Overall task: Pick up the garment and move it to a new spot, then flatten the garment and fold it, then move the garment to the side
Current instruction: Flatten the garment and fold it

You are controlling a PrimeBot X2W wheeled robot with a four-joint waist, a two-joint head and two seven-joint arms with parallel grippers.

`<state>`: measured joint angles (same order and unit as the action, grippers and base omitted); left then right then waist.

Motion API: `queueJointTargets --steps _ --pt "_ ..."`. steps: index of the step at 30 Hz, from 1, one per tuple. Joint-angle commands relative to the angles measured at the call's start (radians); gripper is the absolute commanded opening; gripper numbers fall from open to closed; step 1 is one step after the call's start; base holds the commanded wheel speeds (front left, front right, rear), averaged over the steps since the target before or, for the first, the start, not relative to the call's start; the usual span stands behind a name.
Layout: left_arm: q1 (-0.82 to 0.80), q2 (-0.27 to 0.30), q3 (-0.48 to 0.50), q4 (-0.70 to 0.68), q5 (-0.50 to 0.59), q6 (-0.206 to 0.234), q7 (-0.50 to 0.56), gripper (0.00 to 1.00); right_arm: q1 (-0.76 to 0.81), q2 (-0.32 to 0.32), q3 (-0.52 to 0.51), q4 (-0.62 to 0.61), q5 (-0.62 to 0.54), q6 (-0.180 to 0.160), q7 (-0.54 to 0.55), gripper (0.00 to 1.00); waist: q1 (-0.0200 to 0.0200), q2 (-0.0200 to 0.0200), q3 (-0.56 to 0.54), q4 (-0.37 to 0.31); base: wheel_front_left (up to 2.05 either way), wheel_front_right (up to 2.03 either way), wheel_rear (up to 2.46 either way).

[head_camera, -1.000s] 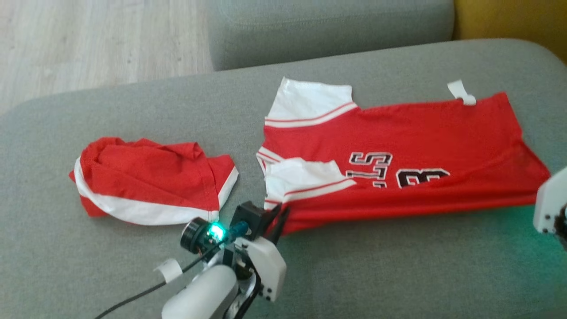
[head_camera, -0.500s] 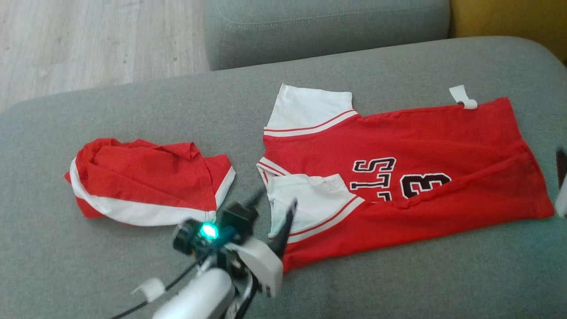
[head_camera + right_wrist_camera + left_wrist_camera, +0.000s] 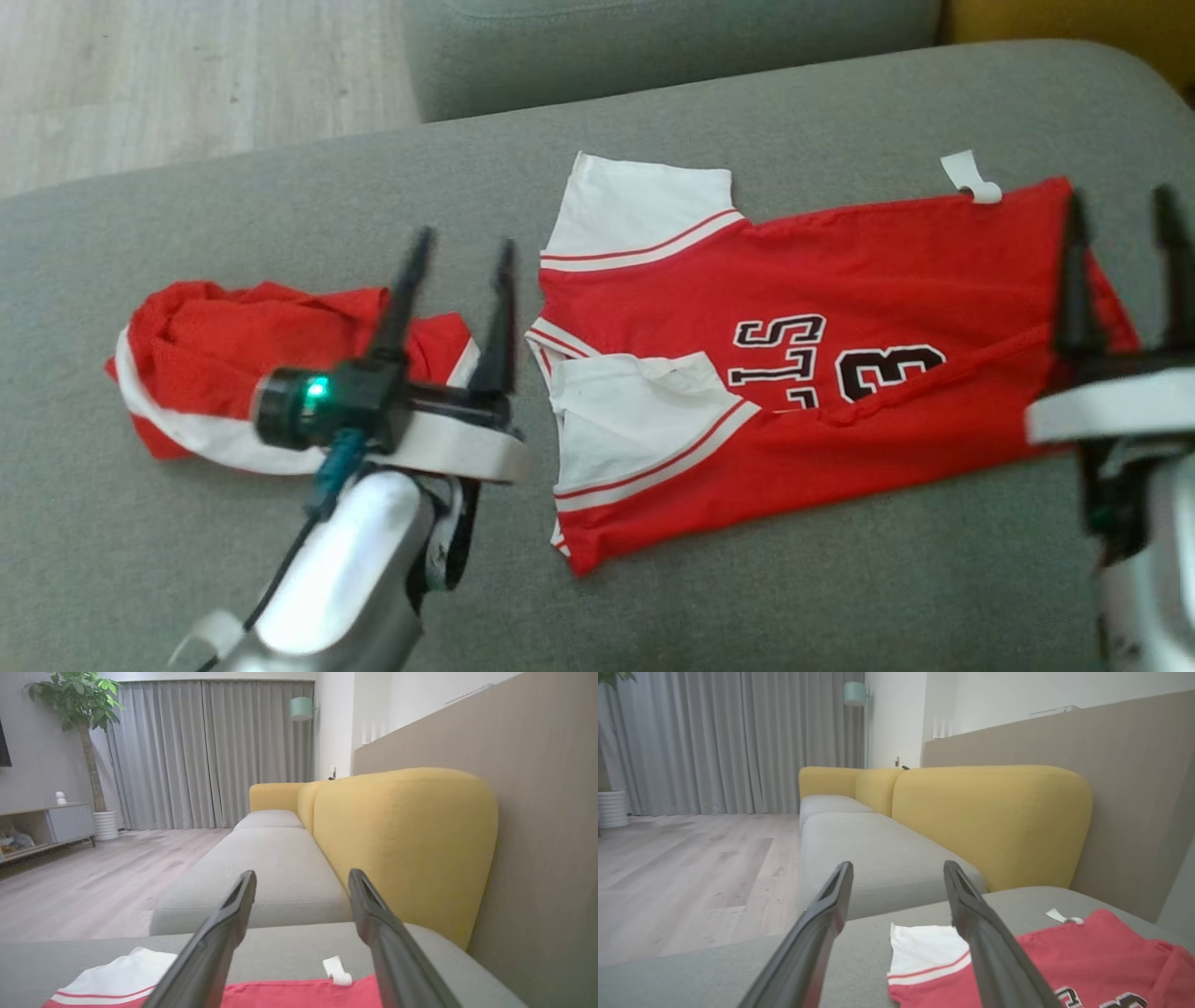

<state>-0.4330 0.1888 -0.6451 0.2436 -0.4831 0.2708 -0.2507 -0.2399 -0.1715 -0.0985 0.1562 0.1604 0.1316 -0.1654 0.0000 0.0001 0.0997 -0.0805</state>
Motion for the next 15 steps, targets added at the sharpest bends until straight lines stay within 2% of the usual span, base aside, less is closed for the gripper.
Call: queueJointTargets --steps 1,3,5,10,15 --pt "-0.008 0.001 0.07 -0.053 0.02 0.017 -0.01 1.0 -0.006 0.0 0.037 -0.048 0.013 -0.001 -0.026 1.0 0.0 -0.0001 0.008 -0.009 0.0 0.0 0.0" --pt "0.035 -0.016 0.12 -0.077 0.039 0.022 -0.011 1.0 0.019 0.01 0.067 -0.052 0.01 -0.001 -0.044 1.0 0.0 -0.0001 0.017 -0.017 0.0 0.0 0.0" --pt "0.068 -0.026 0.152 -0.089 0.066 0.009 -0.011 1.0 0.031 0.016 0.089 -0.051 0.013 -0.001 -0.058 1.0 0.0 -0.0001 0.03 -0.023 0.0 0.0 0.0" --pt "0.069 -0.029 0.191 -0.071 0.13 -0.054 -0.011 1.0 0.018 0.031 0.092 -0.047 0.02 -0.001 -0.076 1.0 0.0 -0.0001 0.076 -0.043 0.0 0.0 0.0" --pt "-0.066 0.012 0.186 0.016 0.167 -0.148 -0.004 1.0 -0.017 0.05 0.09 -0.061 0.012 -0.001 -0.082 1.0 0.0 -0.0001 0.152 -0.069 0.0 0.0 0.0"
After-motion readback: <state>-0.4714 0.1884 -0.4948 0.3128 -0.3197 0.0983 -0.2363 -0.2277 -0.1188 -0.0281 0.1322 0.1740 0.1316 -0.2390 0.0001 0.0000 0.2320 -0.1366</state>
